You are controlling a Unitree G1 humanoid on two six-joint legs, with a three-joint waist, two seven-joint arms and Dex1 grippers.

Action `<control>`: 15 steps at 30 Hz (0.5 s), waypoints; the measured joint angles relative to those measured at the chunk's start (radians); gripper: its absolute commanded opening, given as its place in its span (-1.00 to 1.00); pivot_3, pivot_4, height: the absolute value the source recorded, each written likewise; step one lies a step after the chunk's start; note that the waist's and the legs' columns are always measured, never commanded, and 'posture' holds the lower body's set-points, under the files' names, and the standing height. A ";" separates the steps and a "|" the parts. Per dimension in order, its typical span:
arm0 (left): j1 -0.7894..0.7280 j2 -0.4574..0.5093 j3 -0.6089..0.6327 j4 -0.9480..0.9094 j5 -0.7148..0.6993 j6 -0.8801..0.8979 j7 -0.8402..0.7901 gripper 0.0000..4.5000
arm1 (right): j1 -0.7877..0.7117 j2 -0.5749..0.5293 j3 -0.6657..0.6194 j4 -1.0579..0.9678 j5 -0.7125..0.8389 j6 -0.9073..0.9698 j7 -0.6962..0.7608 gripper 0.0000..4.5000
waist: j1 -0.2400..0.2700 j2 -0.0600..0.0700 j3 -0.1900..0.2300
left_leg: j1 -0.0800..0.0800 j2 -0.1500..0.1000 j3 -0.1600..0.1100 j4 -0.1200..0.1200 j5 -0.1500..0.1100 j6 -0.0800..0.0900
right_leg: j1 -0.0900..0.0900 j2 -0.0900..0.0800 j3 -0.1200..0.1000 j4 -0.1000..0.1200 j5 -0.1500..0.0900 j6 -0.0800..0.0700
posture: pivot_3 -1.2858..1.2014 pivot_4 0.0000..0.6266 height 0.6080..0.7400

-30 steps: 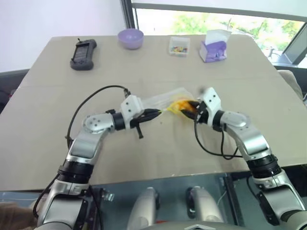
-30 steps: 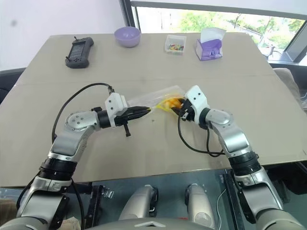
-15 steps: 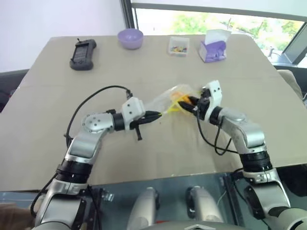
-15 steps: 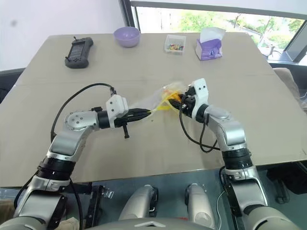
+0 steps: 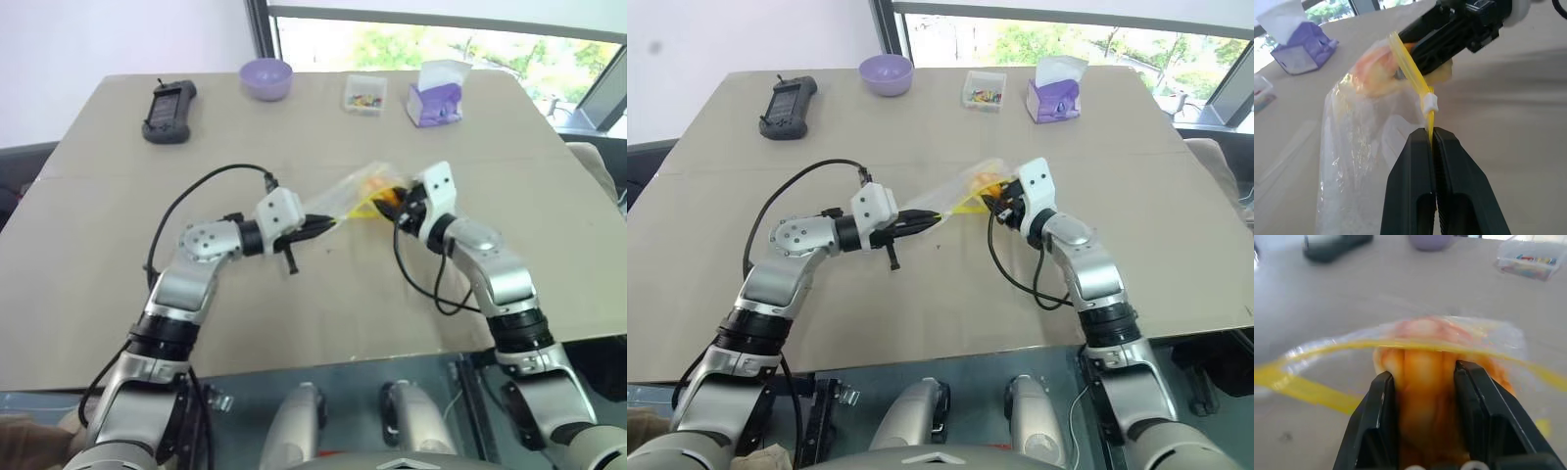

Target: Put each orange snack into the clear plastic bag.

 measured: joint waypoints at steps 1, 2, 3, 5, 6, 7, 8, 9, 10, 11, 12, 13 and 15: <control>-0.003 -0.006 -0.001 0.007 0.005 -0.006 0.005 -1.00 | 0.001 -0.009 0.006 0.000 -0.014 0.001 -0.009 -0.23 | 0.000 0.000 0.000 | 0.000 0.000 0.000 0.000 0.000 0.000 | 0.000 0.000 0.000 0.000 0.000 0.000 | 0.03 -0.52 1.00; -0.009 -0.014 -0.002 0.016 0.013 -0.015 0.014 -1.00 | 0.002 -0.041 0.039 0.000 -0.054 -0.017 -0.008 -0.23 | 0.003 0.000 0.000 | 0.000 -0.001 0.000 0.000 0.000 0.000 | 0.000 0.000 0.000 0.000 0.000 0.000 | 0.03 -0.52 1.00; -0.019 -0.020 -0.002 0.031 0.023 -0.033 0.028 -1.00 | 0.004 -0.085 0.089 0.002 -0.111 -0.050 -0.006 -0.23 | 0.005 0.000 0.000 | 0.000 -0.001 0.000 0.000 0.000 0.000 | 0.000 -0.001 0.000 0.000 0.000 0.000 | 0.03 -0.52 1.00; -0.040 -0.028 -0.002 0.052 0.043 -0.069 0.044 -1.00 | 0.012 -0.122 0.134 0.009 -0.173 -0.094 -0.005 -0.23 | 0.003 0.000 0.000 | 0.000 -0.001 0.000 0.000 0.000 0.000 | 0.000 -0.001 0.000 -0.001 0.000 0.000 | 0.03 -0.52 1.00; -0.052 -0.031 -0.002 0.065 0.052 -0.090 0.055 -1.00 | 0.014 -0.125 0.147 0.015 -0.191 -0.109 -0.004 -0.23 | 0.002 0.000 0.000 | 0.000 -0.001 0.000 0.000 0.000 0.000 | 0.000 0.000 0.000 0.000 0.000 0.000 | 0.03 -0.52 1.00; -0.069 -0.033 -0.005 0.088 0.074 -0.129 0.067 -1.00 | 0.015 -0.125 0.161 0.023 -0.204 -0.122 -0.001 -0.23 | -0.002 0.000 0.000 | 0.000 -0.001 0.000 0.000 0.000 0.000 | 0.000 0.000 0.000 0.000 0.000 0.000 | 0.03 -0.52 1.00; -0.078 -0.034 -0.006 0.100 0.086 -0.157 0.072 -1.00 | 0.016 -0.125 0.165 0.025 -0.206 -0.126 0.003 -0.23 | -0.004 0.000 0.000 | 0.000 0.000 0.000 0.000 0.000 0.000 | 0.000 0.000 0.000 0.000 0.000 0.000 | 0.03 -0.52 1.00; -0.087 -0.034 -0.006 0.116 0.097 -0.196 0.077 -1.00 | 0.016 -0.122 0.164 0.026 -0.205 -0.128 0.006 -0.23 | -0.005 0.000 0.000 | 0.000 0.000 0.000 0.000 0.000 0.000 | 0.000 0.000 0.000 0.000 0.000 0.000 | 0.03 -0.52 1.00; -0.092 -0.033 -0.007 0.141 0.109 -0.255 0.074 -1.00 | 0.016 -0.106 0.148 0.026 -0.192 -0.125 0.006 -0.23 | -0.005 0.000 0.000 | 0.000 0.000 0.000 0.000 0.000 0.000 | 0.000 0.000 0.000 0.000 0.000 0.000 | 0.03 -0.52 1.00; -0.092 -0.033 -0.009 0.150 0.114 -0.271 0.073 -1.00 | 0.016 -0.098 0.140 0.026 -0.184 -0.124 0.005 -0.23 | -0.005 0.000 0.000 | 0.000 0.000 0.000 0.000 0.000 0.000 | 0.000 0.000 0.000 0.000 0.000 0.000 | 0.03 -0.52 1.00; -0.092 -0.029 -0.014 0.165 0.123 -0.304 0.067 -1.00 | 0.014 -0.088 0.130 0.028 -0.172 -0.119 0.005 -0.23 | -0.004 0.000 0.000 | 0.000 0.000 0.000 0.000 0.000 0.000 | 0.000 0.000 0.000 0.000 0.000 0.000 | 0.03 -0.52 1.00; -0.093 -0.020 -0.027 0.190 0.133 -0.344 0.055 -1.00 | 0.009 -0.077 0.119 0.030 -0.160 -0.113 0.005 -0.23 | -0.003 0.000 0.000 | 0.000 0.000 0.001 0.000 0.000 0.000 | 0.000 0.000 0.000 0.000 0.000 0.000 | 0.03 -0.52 1.00; -0.096 0.000 -0.042 0.245 0.149 -0.421 0.027 -1.00 | -0.003 -0.076 0.113 0.030 -0.142 -0.102 0.015 -0.23 | -0.001 0.000 0.000 | 0.000 0.000 0.001 0.000 0.000 0.000 | 0.000 0.000 0.000 0.000 0.000 0.000 | 0.03 -0.52 1.00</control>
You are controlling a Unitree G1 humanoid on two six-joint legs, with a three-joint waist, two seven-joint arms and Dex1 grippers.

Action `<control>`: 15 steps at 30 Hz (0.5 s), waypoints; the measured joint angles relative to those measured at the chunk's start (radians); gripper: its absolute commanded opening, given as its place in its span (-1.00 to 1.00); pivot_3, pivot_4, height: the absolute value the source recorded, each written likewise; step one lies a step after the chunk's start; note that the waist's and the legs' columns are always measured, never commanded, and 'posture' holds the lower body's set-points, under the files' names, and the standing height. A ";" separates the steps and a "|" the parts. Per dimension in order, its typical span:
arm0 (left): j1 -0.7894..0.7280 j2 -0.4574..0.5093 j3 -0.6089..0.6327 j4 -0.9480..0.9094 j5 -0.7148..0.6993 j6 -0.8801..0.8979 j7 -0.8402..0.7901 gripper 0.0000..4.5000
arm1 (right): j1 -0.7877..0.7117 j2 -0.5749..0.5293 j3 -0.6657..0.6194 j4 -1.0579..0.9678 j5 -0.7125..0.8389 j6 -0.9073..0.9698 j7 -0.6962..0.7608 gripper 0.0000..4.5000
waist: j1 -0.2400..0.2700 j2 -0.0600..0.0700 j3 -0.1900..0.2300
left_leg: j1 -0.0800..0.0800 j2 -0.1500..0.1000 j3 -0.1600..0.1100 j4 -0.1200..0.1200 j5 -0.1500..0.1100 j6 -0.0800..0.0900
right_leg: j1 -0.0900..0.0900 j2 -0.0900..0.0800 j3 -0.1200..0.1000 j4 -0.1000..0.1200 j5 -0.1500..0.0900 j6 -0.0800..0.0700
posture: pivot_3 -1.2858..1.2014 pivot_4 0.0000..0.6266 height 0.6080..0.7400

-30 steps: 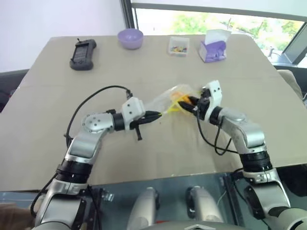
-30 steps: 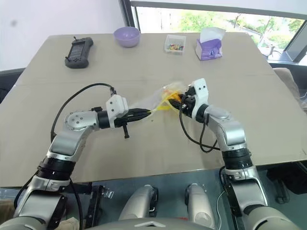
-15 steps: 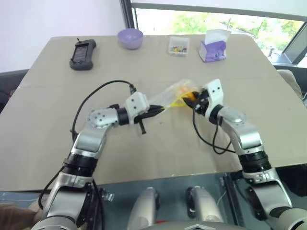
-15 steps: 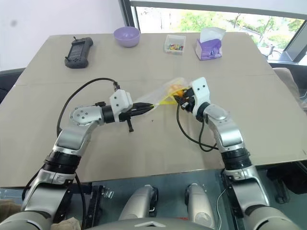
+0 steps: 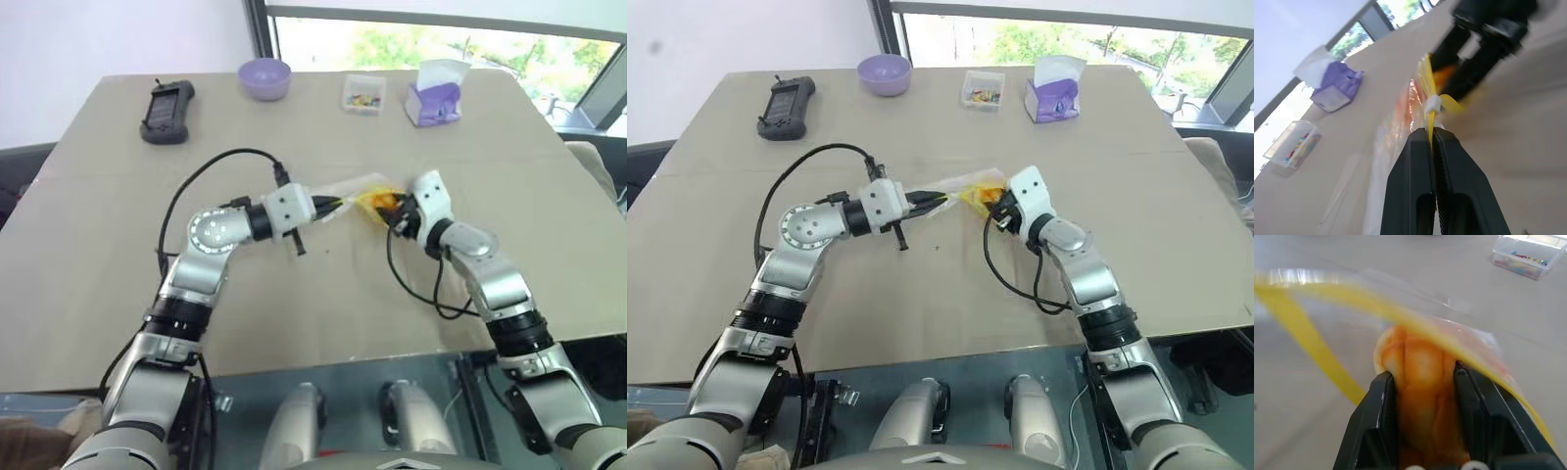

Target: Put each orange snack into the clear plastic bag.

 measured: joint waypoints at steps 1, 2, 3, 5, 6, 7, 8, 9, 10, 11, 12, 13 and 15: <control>-0.005 0.006 0.000 0.025 0.004 -0.028 -0.011 -1.00 | 0.000 0.001 -0.008 0.001 0.010 0.003 0.003 -0.23 | 0.002 0.000 0.000 | 0.000 0.000 0.000 0.000 0.000 0.000 | 0.000 0.000 0.000 0.000 0.000 0.000 | 0.03 -0.52 1.00; -0.015 0.015 0.000 0.051 0.007 -0.058 -0.025 -1.00 | 0.000 0.007 -0.022 0.001 0.024 0.012 0.005 -0.23 | 0.003 0.000 0.000 | -0.001 0.000 0.000 0.000 0.000 0.000 | 0.000 0.000 0.000 0.000 0.000 0.000 | 0.03 -0.52 1.00; -0.026 0.023 0.000 0.074 0.007 -0.084 -0.043 -1.00 | -0.001 0.022 -0.041 0.001 0.047 0.029 0.007 -0.23 | 0.004 0.000 0.000 | -0.001 0.000 0.000 0.000 0.000 0.000 | 0.000 0.000 0.000 0.000 0.000 0.000 | 0.03 -0.52 1.00; -0.049 0.026 0.000 0.105 0.001 -0.117 -0.075 -1.00 | -0.002 0.048 -0.075 0.001 0.097 0.064 0.012 -0.23 | 0.004 0.000 0.000 | -0.001 0.000 0.000 0.000 0.000 0.000 | 0.000 0.000 0.000 0.000 0.000 0.000 | 0.03 -0.52 1.00; -0.054 0.026 0.000 0.109 -0.001 -0.122 -0.083 -1.00 | -0.003 0.052 -0.079 0.001 0.105 0.070 0.013 -0.23 | 0.004 0.000 0.000 | -0.001 0.000 0.000 0.000 0.000 0.000 | 0.000 0.000 0.000 0.000 0.000 0.000 | 0.03 -0.52 1.00; -0.064 0.025 0.000 0.121 -0.015 -0.138 -0.105 -1.00 | -0.006 0.063 -0.095 0.001 0.130 0.089 0.014 -0.23 | 0.003 0.000 0.000 | -0.001 0.000 0.000 0.000 0.000 0.000 | 0.000 0.000 0.000 0.000 0.000 0.000 | 0.03 -0.52 1.00; -0.071 0.021 0.000 0.129 -0.026 -0.143 -0.119 -1.00 | -0.008 0.066 -0.102 0.001 0.137 0.093 0.013 -0.23 | 0.003 0.000 0.000 | -0.001 0.000 0.000 0.000 0.000 0.000 | 0.000 0.000 0.000 0.000 0.000 0.000 | 0.03 -0.52 1.00; -0.079 0.012 0.000 0.138 -0.046 -0.147 -0.141 -1.00 | -0.016 0.064 -0.103 0.005 0.132 0.092 0.007 -0.23 | 0.003 0.000 0.000 | -0.001 0.000 0.000 0.000 0.000 0.000 | 0.000 0.000 0.000 0.000 0.000 0.000 | 0.03 -0.52 1.00; -0.081 0.007 0.000 0.139 -0.054 -0.147 -0.148 -1.00 | -0.020 0.062 -0.100 0.010 0.125 0.087 0.003 -0.23 | 0.002 0.000 0.000 | -0.001 0.000 0.000 0.000 0.000 0.000 | 0.000 0.000 0.000 0.000 0.000 0.000 | 0.03 -0.52 1.00; -0.087 -0.004 0.000 0.140 -0.074 -0.147 -0.163 -1.00 | -0.030 0.053 -0.085 0.027 0.093 0.067 -0.009 -0.23 | 0.002 0.000 0.000 | -0.001 0.000 0.000 0.000 0.000 0.000 | 0.000 0.000 0.000 0.000 0.000 0.000 | 0.03 -0.52 1.00; -0.091 -0.014 0.000 0.140 -0.090 -0.144 -0.174 -1.00 | -0.038 0.044 -0.065 0.045 0.061 0.046 -0.021 -0.23 | 0.001 0.000 0.000 | 0.000 0.000 0.000 0.000 0.000 0.000 | 0.000 0.000 0.000 0.000 0.000 0.000 | 0.03 -0.52 1.00; -0.094 -0.021 0.000 0.139 -0.103 -0.139 -0.181 -1.00 | -0.039 0.037 -0.050 0.056 0.036 0.026 -0.025 -0.23 | 0.001 0.000 0.000 | 0.000 0.000 0.000 0.000 0.000 0.000 | 0.000 0.000 0.000 0.000 0.000 0.000 | 0.03 -0.52 1.00; -0.095 -0.026 0.001 0.139 -0.115 -0.130 -0.197 -1.00 | -0.039 0.016 0.002 0.083 -0.024 -0.024 -0.028 -0.23 | -0.001 0.000 0.000 | -0.001 0.000 0.000 0.000 0.000 0.000 | 0.000 0.000 0.000 0.000 0.000 0.000 | 0.03 -0.52 1.00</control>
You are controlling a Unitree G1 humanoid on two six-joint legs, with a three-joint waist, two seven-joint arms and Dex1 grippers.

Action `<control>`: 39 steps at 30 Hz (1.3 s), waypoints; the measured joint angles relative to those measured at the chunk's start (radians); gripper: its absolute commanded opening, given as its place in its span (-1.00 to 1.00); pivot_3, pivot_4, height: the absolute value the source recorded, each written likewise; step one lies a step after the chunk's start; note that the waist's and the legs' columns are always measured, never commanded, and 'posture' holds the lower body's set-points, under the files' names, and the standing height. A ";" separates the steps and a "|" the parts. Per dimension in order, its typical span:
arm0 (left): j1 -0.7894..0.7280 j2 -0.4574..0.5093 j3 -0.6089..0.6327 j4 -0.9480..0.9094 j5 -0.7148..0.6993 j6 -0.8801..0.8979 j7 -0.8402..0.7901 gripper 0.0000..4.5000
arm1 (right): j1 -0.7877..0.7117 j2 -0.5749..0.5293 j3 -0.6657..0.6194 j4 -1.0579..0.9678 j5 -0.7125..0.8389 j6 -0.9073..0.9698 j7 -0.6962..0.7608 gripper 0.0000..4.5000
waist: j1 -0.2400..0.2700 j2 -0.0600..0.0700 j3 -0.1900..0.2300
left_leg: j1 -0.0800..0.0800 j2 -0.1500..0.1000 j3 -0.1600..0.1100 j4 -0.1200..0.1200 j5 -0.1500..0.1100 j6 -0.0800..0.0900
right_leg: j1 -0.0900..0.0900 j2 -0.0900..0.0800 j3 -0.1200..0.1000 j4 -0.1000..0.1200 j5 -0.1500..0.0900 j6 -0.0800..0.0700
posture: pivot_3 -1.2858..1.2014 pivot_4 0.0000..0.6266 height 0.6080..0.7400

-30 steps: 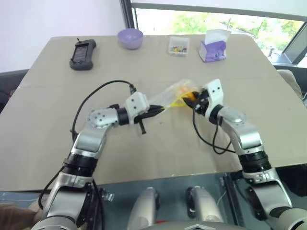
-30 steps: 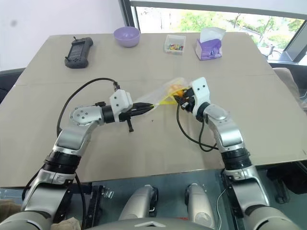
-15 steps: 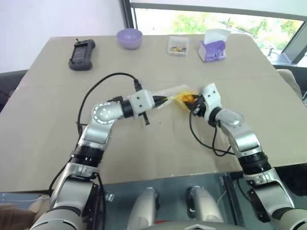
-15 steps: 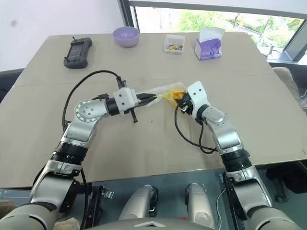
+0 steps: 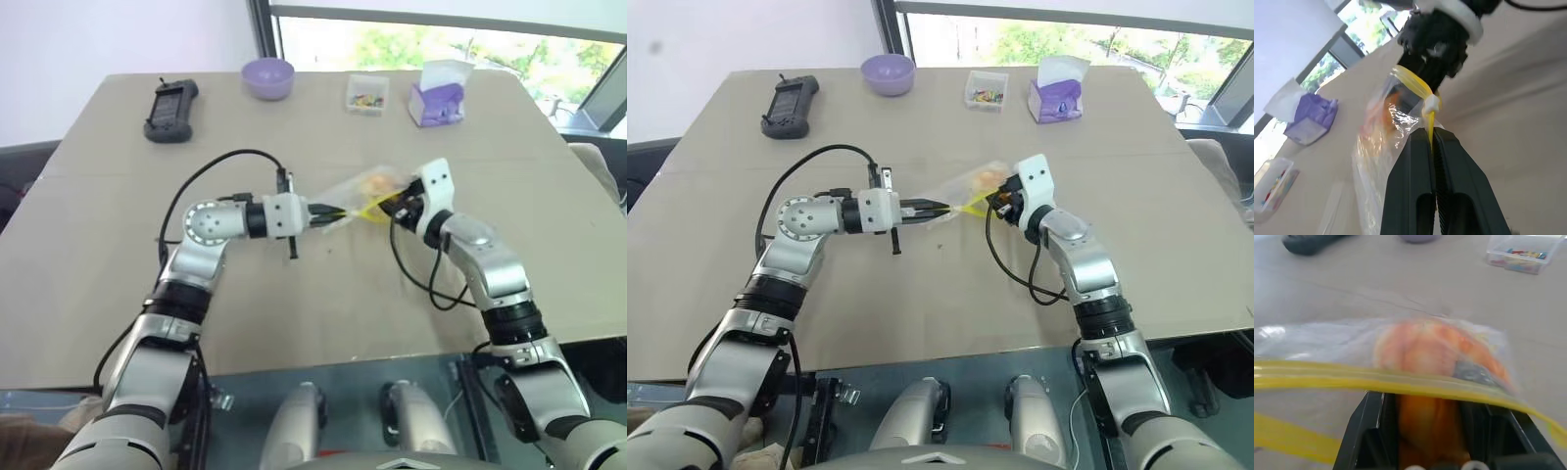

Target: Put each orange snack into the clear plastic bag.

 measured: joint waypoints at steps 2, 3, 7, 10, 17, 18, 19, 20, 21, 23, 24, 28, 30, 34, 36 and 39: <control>0.000 -0.001 0.000 0.001 -0.001 -0.002 -0.008 -1.00 | 0.001 -0.007 0.026 0.011 -0.033 -0.026 0.007 -0.23 | -0.003 0.000 0.000 | 0.000 0.000 0.000 0.000 0.000 0.000 | 0.000 0.000 0.000 0.000 0.000 0.000 | 0.03 -0.52 1.00; 0.000 -0.001 0.000 0.002 -0.001 -0.005 -0.010 -1.00 | 0.001 -0.006 0.027 0.010 -0.036 -0.029 0.008 -0.23 | -0.003 0.000 0.000 | 0.000 0.000 0.000 0.000 0.000 0.000 | 0.000 0.000 0.000 0.000 0.000 0.000 | 0.03 -0.52 1.00; 0.000 -0.006 0.001 0.002 -0.005 -0.005 -0.012 -1.00 | 0.001 0.015 0.006 0.010 -0.012 -0.019 0.010 -0.23 | -0.001 0.000 0.000 | 0.000 0.000 0.000 0.000 0.000 0.000 | 0.000 0.000 0.000 0.000 0.000 0.000 | 0.03 -0.52 1.00; 0.000 -0.013 0.007 0.002 -0.006 0.007 0.010 -1.00 | 0.001 0.013 0.003 0.010 0.001 -0.009 0.029 0.03 | 0.001 0.000 0.000 | 0.000 0.000 0.000 0.000 0.000 0.000 | 0.000 0.000 0.000 0.000 0.000 0.000 | 0.03 -0.52 1.00; -0.002 -0.057 0.051 0.000 -0.027 0.208 0.140 -1.00 | 0.009 -0.013 -0.020 -0.030 0.015 0.001 0.034 0.73 | 0.002 0.000 0.000 | 0.000 0.000 0.000 0.000 0.000 0.000 | 0.000 0.000 0.000 0.001 0.000 0.000 | 0.03 -0.52 1.00; -0.004 -0.065 0.064 0.000 -0.041 0.259 0.160 -1.00 | 0.018 -0.032 -0.020 -0.065 0.015 0.000 0.047 0.73 | 0.003 0.000 0.000 | 0.000 0.000 -0.001 0.000 0.000 0.000 | 0.000 0.000 0.000 0.001 0.000 0.000 | 0.03 -0.52 1.00; -0.005 -0.068 0.085 0.000 -0.060 0.331 0.183 -1.00 | 0.029 -0.065 -0.020 -0.118 0.016 -0.006 0.066 0.73 | 0.002 0.000 0.000 | -0.001 0.000 -0.001 0.000 0.000 0.000 | 0.000 0.000 0.000 0.000 0.000 0.000 | 0.03 -0.52 1.00; -0.008 -0.067 0.101 0.000 -0.073 0.372 0.196 -1.00 | 0.031 -0.087 -0.027 -0.150 0.017 -0.013 0.079 0.73 | 0.001 0.000 0.000 | 0.000 0.000 -0.001 0.000 0.000 0.000 | 0.000 0.000 0.000 0.000 0.000 0.000 | 0.03 -0.52 1.00; -0.011 -0.069 0.107 0.000 -0.076 0.388 0.201 -1.00 | 0.033 -0.095 -0.031 -0.164 0.017 -0.016 0.084 0.73 | 0.002 0.000 0.000 | 0.000 0.000 -0.001 0.000 0.000 0.000 | 0.000 0.000 0.000 0.000 0.000 0.000 | 0.03 -0.52 1.00; -0.030 -0.070 0.133 -0.006 -0.106 0.469 0.221 -1.00 | 0.055 -0.132 -0.043 -0.238 0.038 -0.012 0.112 0.73 | 0.002 0.000 0.000 | 0.000 0.000 -0.001 0.000 0.000 0.000 | 0.000 0.000 0.000 0.001 0.000 0.000 | 0.03 -0.52 1.00; -0.037 -0.071 0.138 -0.008 -0.113 0.494 0.226 -1.00 | 0.064 -0.143 -0.045 -0.258 0.044 -0.007 0.121 0.73 | 0.002 0.000 0.000 | 0.000 0.000 -0.001 0.000 0.000 0.000 | 0.000 0.000 0.000 0.001 0.000 0.000 | 0.03 -0.52 1.00; -0.045 -0.076 0.167 -0.035 -0.153 0.577 0.231 -1.00 | 0.098 -0.191 -0.063 -0.317 0.060 0.004 0.150 0.73 | 0.002 0.000 0.000 | 0.000 0.000 0.000 0.000 0.000 0.000 | 0.000 0.000 0.000 0.000 0.000 0.000 | 0.03 -0.52 1.00; -0.046 -0.081 0.167 -0.050 -0.167 0.606 0.231 -1.00 | 0.108 -0.211 -0.063 -0.333 0.056 0.001 0.159 0.73 | 0.003 0.000 0.000 | 0.000 0.000 -0.001 0.000 0.000 0.000 | 0.000 0.000 0.000 0.000 0.000 0.000 | 0.03 -0.52 1.00; -0.051 -0.082 0.180 -0.084 -0.191 0.661 0.242 -1.00 | 0.164 -0.318 -0.010 -0.339 -0.051 -0.067 0.176 0.73 | 0.005 0.000 0.000 | 0.000 0.000 0.000 0.001 0.000 0.000 | 0.000 0.000 0.000 0.000 0.000 0.000 | 0.03 -0.52 1.00; -0.054 -0.081 0.191 -0.090 -0.192 0.674 0.246 -1.00 | 0.185 -0.324 0.009 -0.338 -0.073 -0.073 0.180 0.73 | 0.004 0.000 0.000 | 0.000 0.000 0.000 0.001 0.000 0.000 | 0.000 0.000 0.000 0.000 0.000 0.000 | 0.03 -0.52 1.00; -0.055 -0.082 0.194 -0.117 -0.194 0.700 0.249 -1.00 | 0.199 -0.322 0.042 -0.327 -0.109 -0.089 0.180 0.73 | 0.000 0.000 0.000 | 0.000 0.000 0.000 0.001 0.000 0.000 | 0.000 0.000 0.000 0.000 0.000 0.000 | 0.03 -0.52 1.00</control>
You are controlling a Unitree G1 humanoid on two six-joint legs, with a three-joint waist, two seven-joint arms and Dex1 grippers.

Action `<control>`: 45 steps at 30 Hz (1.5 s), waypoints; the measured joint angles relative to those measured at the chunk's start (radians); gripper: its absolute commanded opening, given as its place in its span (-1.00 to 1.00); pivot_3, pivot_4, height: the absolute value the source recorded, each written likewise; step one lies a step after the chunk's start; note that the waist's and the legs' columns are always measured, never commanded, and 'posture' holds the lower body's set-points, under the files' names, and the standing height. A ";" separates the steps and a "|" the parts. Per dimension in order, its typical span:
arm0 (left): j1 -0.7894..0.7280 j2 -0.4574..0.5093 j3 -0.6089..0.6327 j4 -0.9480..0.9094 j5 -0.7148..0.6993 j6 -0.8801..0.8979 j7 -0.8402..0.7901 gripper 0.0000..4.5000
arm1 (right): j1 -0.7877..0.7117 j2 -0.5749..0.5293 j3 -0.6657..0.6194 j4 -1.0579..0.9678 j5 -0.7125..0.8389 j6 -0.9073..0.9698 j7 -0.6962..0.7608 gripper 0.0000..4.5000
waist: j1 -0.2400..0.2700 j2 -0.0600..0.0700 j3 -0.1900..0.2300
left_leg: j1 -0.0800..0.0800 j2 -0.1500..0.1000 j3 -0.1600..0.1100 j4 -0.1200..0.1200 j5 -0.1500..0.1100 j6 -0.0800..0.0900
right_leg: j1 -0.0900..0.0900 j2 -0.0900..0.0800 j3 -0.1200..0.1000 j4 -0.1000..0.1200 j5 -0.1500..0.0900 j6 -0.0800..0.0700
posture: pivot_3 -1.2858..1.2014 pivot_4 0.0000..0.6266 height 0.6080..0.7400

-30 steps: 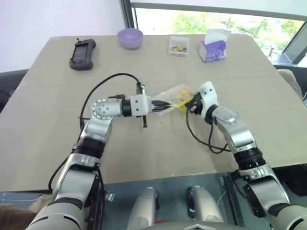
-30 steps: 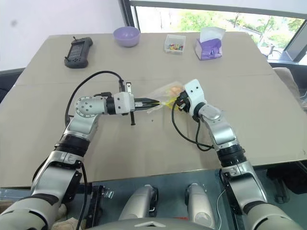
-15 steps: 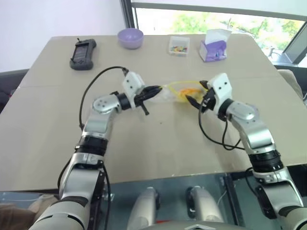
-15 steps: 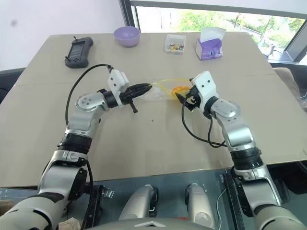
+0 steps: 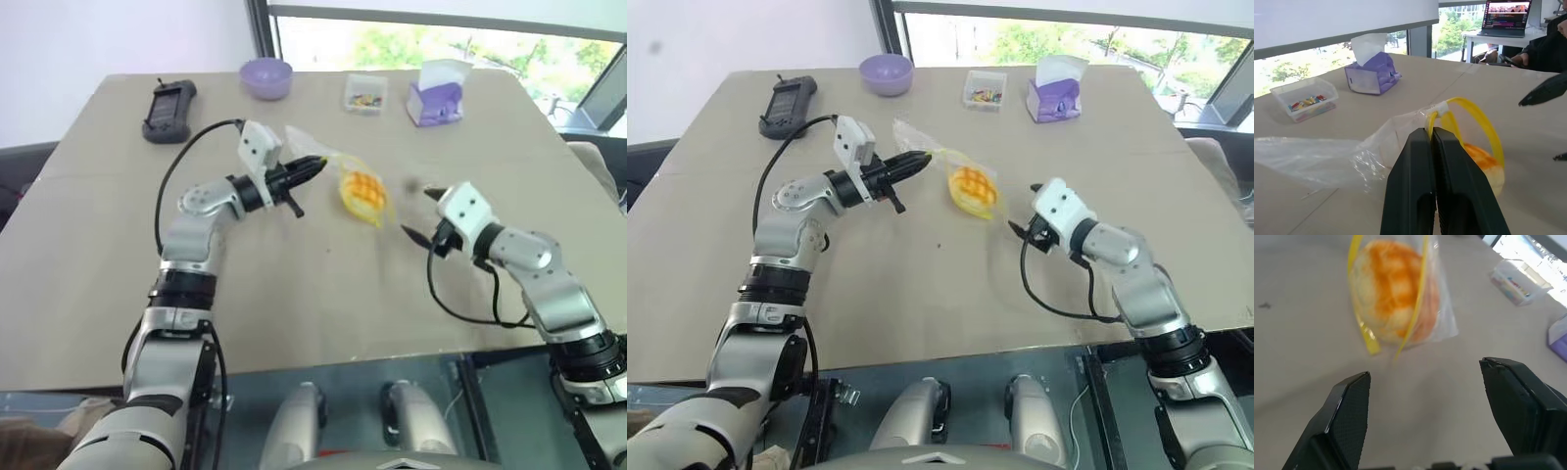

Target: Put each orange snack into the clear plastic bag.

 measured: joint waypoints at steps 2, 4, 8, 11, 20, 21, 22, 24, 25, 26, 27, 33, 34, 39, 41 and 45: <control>0.000 -0.001 0.002 -0.016 -0.007 0.012 0.002 -1.00 | -0.004 0.015 0.017 0.025 -0.028 -0.005 -0.013 0.73 | 0.001 0.000 0.000 | 0.000 0.000 0.000 0.000 0.000 0.000 | 0.000 0.000 0.000 0.000 0.000 0.000 | 0.03 -0.52 1.00; 0.001 -0.004 0.004 -0.037 -0.017 0.036 0.013 -1.00 | -0.029 0.068 0.036 0.093 -0.052 -0.013 -0.043 0.73 | 0.001 0.000 0.000 | 0.000 0.000 0.000 0.000 0.000 0.000 | 0.000 0.000 0.000 0.000 0.000 0.000 | 0.03 -0.52 1.00; 0.001 -0.013 0.003 -0.067 -0.023 0.067 0.025 -1.00 | -0.075 0.159 0.064 0.185 -0.079 -0.021 -0.085 0.73 | 0.002 0.000 0.000 | 0.000 0.000 0.000 0.000 0.000 0.000 | 0.000 0.000 0.000 0.000 0.000 0.000 | 0.03 -0.52 1.00; 0.001 -0.015 0.004 -0.089 -0.028 0.088 0.041 -1.00 | -0.101 0.226 0.067 0.233 -0.087 -0.017 -0.113 0.73 | 0.003 0.000 0.000 | 0.000 0.000 -0.001 0.000 0.000 0.000 | 0.000 0.000 0.000 0.000 0.000 0.000 | 0.03 -0.52 1.00; 0.017 -0.016 0.004 -0.125 -0.033 0.112 0.061 -1.00 | -0.101 0.293 0.051 0.239 -0.069 0.009 -0.139 -0.18 | 0.003 0.000 0.000 | 0.000 0.000 -0.001 0.000 0.000 0.000 | 0.000 0.000 0.000 0.000 0.000 0.000 | 0.03 -0.52 1.00; 0.021 -0.016 0.004 -0.125 -0.033 0.113 0.063 -1.00 | -0.101 0.293 0.045 0.240 -0.068 0.010 -0.144 -0.43 | 0.003 0.000 0.000 | 0.000 0.000 -0.001 0.000 0.000 0.000 | 0.000 0.000 0.000 0.000 0.000 0.000 | 0.03 -0.52 1.00; 0.022 -0.016 0.003 -0.125 -0.033 0.115 0.064 -1.00 | -0.101 0.293 0.038 0.242 -0.068 0.013 -0.148 -0.63 | 0.003 0.000 0.000 | 0.000 0.000 -0.001 0.000 0.000 0.000 | 0.000 0.000 0.000 0.000 0.000 0.000 | 0.03 -0.52 1.00; 0.024 -0.016 0.004 -0.125 -0.034 0.116 0.068 -1.00 | -0.101 0.293 0.025 0.248 -0.068 0.022 -0.158 -0.98 | 0.003 0.000 0.000 | 0.000 0.000 -0.001 0.000 0.000 0.000 | 0.000 0.000 0.000 0.000 0.000 0.000 | 0.03 -0.52 1.00; 0.024 -0.016 0.004 -0.125 -0.034 0.117 0.068 -1.00 | -0.101 0.293 0.022 0.250 -0.068 0.024 -0.160 -0.98 | 0.003 0.000 0.000 | 0.000 0.000 0.000 0.000 0.000 0.000 | 0.000 0.000 0.000 0.000 0.000 0.000 | 0.03 -0.52 1.00; 0.027 -0.016 0.004 -0.129 -0.034 0.117 0.070 -1.00 | -0.101 0.290 0.017 0.252 -0.067 0.025 -0.161 -0.98 | 0.002 0.000 0.000 | 0.000 0.000 0.000 0.000 0.000 0.000 | 0.000 0.000 0.000 0.000 0.000 0.000 | 0.03 -0.52 1.00; 0.030 -0.016 0.004 -0.131 -0.034 0.117 0.071 -1.00 | -0.101 0.289 0.015 0.253 -0.067 0.025 -0.161 -0.98 | 0.002 0.000 0.000 | 0.000 0.000 0.000 0.000 0.000 0.000 | 0.000 0.000 0.000 0.000 0.000 0.000 | 0.03 -0.52 1.00; 0.049 -0.029 0.014 -0.141 -0.054 0.142 0.093 -1.00 | -0.117 0.225 0.002 0.253 -0.068 0.021 -0.146 -0.98 | 0.003 0.000 0.000 | 0.000 0.000 0.000 0.000 0.000 0.000 | 0.000 0.000 0.000 0.000 0.000 0.000 | 0.03 -0.52 1.00; 0.050 -0.042 0.027 -0.150 -0.078 0.162 0.103 -1.00 | -0.132 0.203 0.001 0.253 -0.067 0.017 -0.134 -0.98 | 0.003 0.000 0.000 | 0.000 0.000 0.000 0.000 0.000 0.000 | 0.000 0.000 0.000 0.000 0.000 0.000 | 0.03 -0.52 1.00; 0.049 -0.099 0.139 -0.200 -0.272 0.374 0.187 -1.00 | -0.296 0.030 -0.044 0.256 -0.051 -0.027 -0.034 -0.98 | 0.002 0.000 0.000 | 0.000 0.000 -0.001 0.000 0.000 0.000 | 0.000 0.000 0.000 0.000 0.000 0.000 | 0.03 -0.52 1.00; 0.050 -0.104 0.167 -0.228 -0.347 0.476 0.216 -1.00 | -0.358 -0.022 -0.059 0.266 -0.047 -0.053 0.010 -0.98 | 0.001 0.000 0.000 | 0.000 0.000 -0.001 0.000 0.000 0.000 | 0.000 0.000 0.000 0.000 0.000 0.000 | 0.03 -0.52 1.00; 0.087 -0.105 0.168 -0.303 -0.435 0.639 0.261 -1.00 | -0.412 -0.089 -0.053 0.310 -0.045 -0.094 0.116 -0.98 | 0.001 0.000 0.000 | 0.000 0.000 0.000 0.000 0.000 0.000 | 0.000 -0.001 0.000 -0.001 0.000 0.000 | 0.03 -0.52 1.00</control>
